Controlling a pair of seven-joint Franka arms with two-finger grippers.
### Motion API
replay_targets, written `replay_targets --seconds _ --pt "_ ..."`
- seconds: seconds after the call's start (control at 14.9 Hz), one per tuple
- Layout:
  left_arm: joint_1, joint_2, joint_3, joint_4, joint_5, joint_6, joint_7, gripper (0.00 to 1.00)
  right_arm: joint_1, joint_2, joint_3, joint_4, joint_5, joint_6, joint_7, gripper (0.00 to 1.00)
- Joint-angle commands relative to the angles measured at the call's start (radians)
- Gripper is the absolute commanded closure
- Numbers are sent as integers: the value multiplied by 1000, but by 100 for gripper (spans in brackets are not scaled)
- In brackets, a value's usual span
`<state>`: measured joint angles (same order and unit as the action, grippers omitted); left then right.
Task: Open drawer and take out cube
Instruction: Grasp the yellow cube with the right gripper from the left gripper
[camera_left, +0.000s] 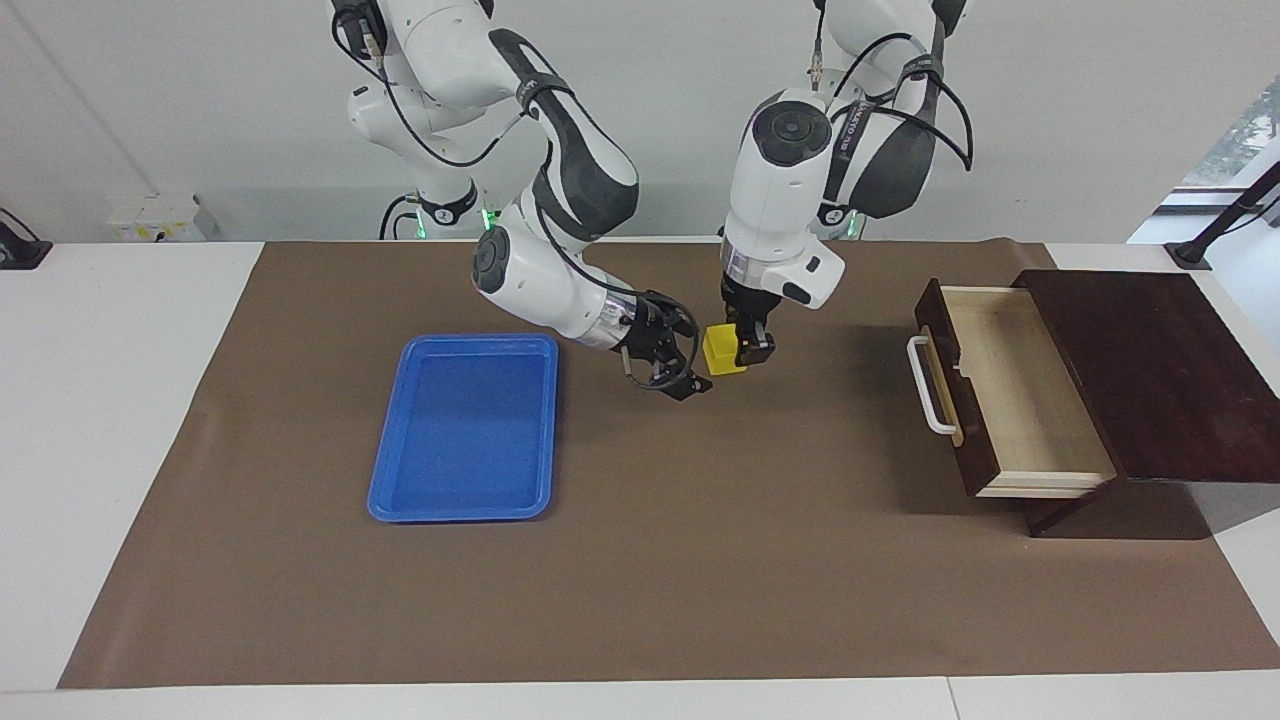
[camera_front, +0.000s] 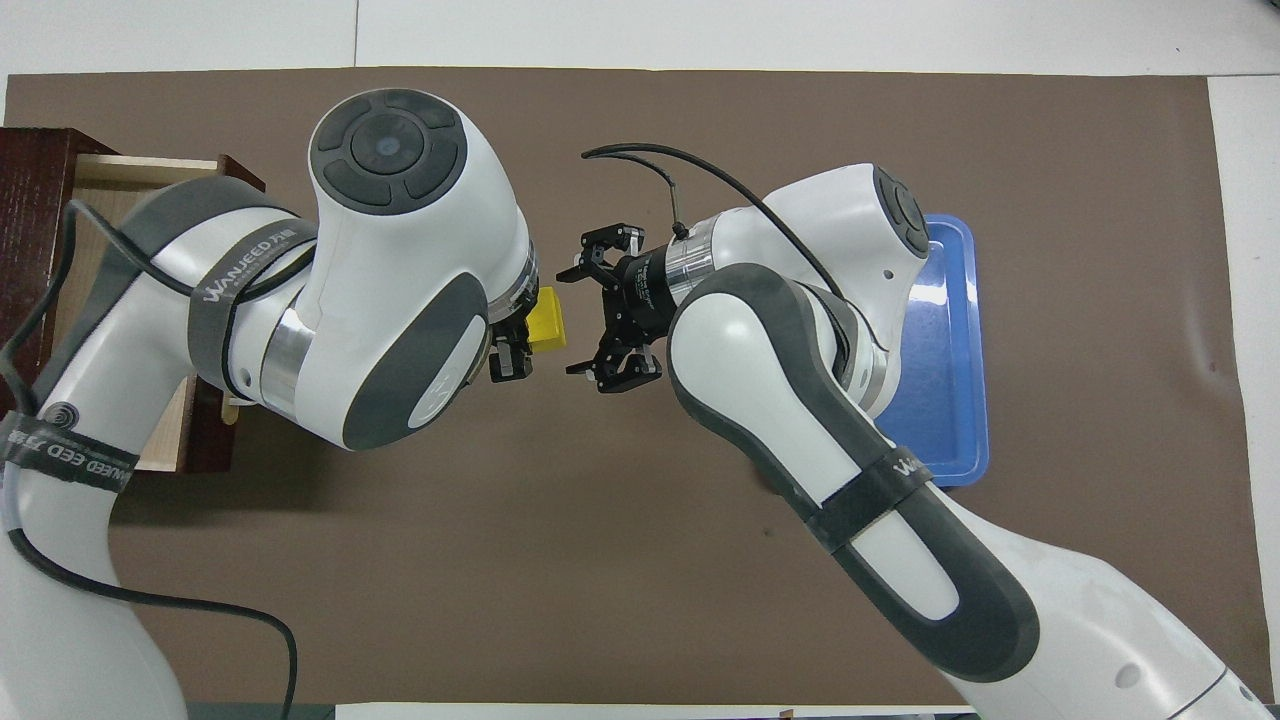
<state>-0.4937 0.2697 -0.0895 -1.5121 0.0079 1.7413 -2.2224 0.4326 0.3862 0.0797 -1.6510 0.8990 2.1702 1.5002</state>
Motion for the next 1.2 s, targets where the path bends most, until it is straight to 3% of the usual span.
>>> replay_targets --seconds 0.0,0.94,1.0,1.07,1.14 --pt "-17 -27 14 -42 12 29 -17 100 17 29 -3 51 8 13 49 0" --pt "-17 -40 14 -66 12 50 -16 100 32 31 -4 42 -22 11 46 2" --pt "-17 -40 14 -71 12 52 -14 100 38 31 -6 40 -26 13 46 10" --pt "-17 -40 14 -72 12 52 -14 100 40 31 -5 40 -43 13 46 26" --pt "-17 -40 14 -73 12 52 -14 100 43 31 -4 42 -67 13 52 71"
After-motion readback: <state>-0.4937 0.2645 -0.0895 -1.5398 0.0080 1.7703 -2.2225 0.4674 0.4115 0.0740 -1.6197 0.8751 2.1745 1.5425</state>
